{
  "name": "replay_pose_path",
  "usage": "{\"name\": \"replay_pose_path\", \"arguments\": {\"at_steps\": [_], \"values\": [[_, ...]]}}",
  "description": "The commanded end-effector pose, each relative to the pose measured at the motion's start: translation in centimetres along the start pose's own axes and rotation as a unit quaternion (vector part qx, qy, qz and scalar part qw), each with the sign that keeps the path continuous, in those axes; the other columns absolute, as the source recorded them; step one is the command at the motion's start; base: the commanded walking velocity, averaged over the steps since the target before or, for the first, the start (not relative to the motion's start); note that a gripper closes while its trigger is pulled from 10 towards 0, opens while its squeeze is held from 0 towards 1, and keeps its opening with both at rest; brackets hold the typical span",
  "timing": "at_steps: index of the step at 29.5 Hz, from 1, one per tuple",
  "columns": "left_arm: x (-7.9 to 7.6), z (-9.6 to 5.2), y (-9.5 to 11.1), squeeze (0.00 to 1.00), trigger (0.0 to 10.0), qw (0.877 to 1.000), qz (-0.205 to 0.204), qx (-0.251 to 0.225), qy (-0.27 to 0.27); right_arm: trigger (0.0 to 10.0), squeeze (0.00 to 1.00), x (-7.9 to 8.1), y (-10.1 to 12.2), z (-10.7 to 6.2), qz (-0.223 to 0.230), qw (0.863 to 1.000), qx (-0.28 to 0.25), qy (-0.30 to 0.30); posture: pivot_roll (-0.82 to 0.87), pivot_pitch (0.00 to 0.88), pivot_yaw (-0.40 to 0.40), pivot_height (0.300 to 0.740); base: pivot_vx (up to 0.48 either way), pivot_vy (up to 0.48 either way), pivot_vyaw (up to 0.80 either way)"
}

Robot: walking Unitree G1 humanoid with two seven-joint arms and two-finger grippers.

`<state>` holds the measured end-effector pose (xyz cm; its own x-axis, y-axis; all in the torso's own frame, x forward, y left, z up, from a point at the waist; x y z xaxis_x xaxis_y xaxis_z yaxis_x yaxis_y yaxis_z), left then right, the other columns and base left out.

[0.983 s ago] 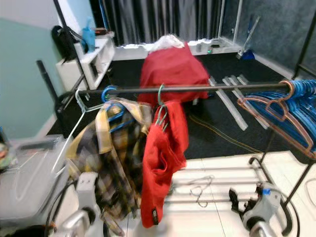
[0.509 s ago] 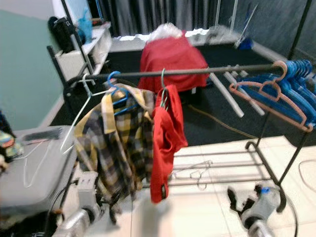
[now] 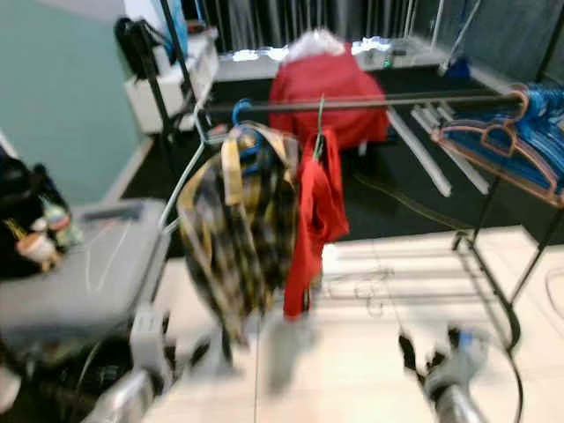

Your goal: Hang hanger

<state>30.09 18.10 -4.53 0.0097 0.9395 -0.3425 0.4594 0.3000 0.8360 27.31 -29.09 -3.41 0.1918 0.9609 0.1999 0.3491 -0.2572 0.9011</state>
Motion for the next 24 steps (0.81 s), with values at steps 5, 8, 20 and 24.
{"name": "replay_pose_path", "arguments": {"at_steps": [5,8,20,24], "values": [[0.25,-0.06,0.30,0.00,10.0,1.000,0.003,-0.008,0.005,10.0,0.00,0.58,-0.76,0.04,-0.010,1.000,0.019,0.008,-0.05,0.000,0.023,0.740,0.000,0.000,0.00],[0.24,-0.02,0.42,0.00,10.0,1.000,0.002,-0.011,0.006,10.0,0.00,0.67,-0.80,0.11,-0.019,1.000,0.024,0.009,-0.05,0.000,0.020,0.740,0.000,0.000,0.78],[-0.24,0.24,0.41,0.00,10.0,1.000,-0.005,-0.006,-0.002,10.0,0.00,0.05,-0.40,0.11,-0.008,1.000,0.017,-0.003,-0.07,0.000,0.026,0.740,0.000,0.000,0.58],[-0.32,0.27,0.40,0.00,10.0,1.000,-0.005,-0.005,-0.004,10.0,0.00,-0.05,-0.33,0.11,-0.005,1.000,0.016,-0.005,-0.07,0.000,0.026,0.740,0.000,0.000,0.00]]}}
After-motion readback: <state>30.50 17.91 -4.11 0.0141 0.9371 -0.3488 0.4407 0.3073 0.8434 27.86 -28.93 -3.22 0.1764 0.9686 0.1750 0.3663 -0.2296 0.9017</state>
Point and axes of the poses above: a point about 5 cm out from each wrist's last joint towards the gripper, its own z axis pointing out of the wrist towards the gripper, its own y axis along the axis of the wrist's last joint, x = y × z, the point moved 5 cm from there along z, pointing out of the wrist towards the gripper, and after that the axes turned 8 degrees about -z, right-handed, at the moved point
